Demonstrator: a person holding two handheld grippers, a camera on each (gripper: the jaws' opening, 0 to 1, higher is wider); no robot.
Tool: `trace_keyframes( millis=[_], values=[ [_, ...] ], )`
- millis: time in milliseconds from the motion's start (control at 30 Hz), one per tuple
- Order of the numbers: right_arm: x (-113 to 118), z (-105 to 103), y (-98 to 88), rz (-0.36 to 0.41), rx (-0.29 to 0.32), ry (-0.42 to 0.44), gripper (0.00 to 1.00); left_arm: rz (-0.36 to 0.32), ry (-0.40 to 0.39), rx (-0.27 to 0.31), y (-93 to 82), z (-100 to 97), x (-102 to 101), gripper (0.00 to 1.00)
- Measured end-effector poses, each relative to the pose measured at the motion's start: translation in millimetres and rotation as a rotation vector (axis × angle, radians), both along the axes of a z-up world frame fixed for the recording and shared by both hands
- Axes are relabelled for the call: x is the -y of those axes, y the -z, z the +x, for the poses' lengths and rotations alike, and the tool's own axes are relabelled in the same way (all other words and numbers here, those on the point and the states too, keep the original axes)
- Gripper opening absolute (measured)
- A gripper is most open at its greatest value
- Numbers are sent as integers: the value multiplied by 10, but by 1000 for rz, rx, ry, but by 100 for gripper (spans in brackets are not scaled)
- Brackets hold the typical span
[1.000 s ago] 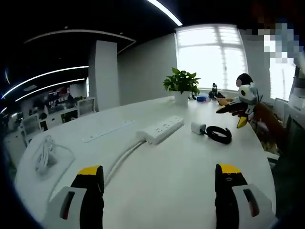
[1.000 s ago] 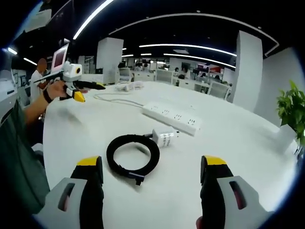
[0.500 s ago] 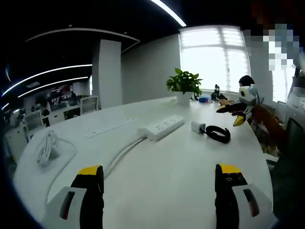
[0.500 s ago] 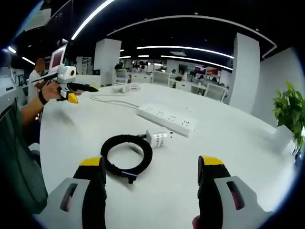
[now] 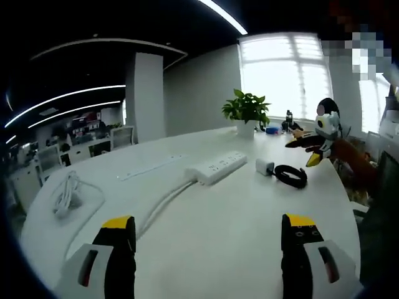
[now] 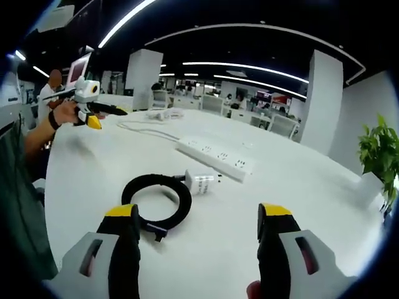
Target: Straighten the power strip on the desk, plug the charger into it
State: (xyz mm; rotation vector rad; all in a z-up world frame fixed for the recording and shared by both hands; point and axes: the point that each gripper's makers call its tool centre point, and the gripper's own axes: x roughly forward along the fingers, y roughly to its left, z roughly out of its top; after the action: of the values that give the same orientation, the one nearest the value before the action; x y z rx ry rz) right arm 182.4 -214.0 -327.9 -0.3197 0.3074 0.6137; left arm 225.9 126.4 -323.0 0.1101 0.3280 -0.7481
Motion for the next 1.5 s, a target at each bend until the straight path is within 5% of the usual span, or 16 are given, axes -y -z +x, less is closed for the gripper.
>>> trace_keyframes(
  millis=[633,1500],
  values=[
    [-259,202,-1,-5,40,-82,70,11,15,-12,79,-31,91,99],
    [-229,447,91,5,39,-125,61,-3,-2,-27,121,-100,-8,99]
  ],
)
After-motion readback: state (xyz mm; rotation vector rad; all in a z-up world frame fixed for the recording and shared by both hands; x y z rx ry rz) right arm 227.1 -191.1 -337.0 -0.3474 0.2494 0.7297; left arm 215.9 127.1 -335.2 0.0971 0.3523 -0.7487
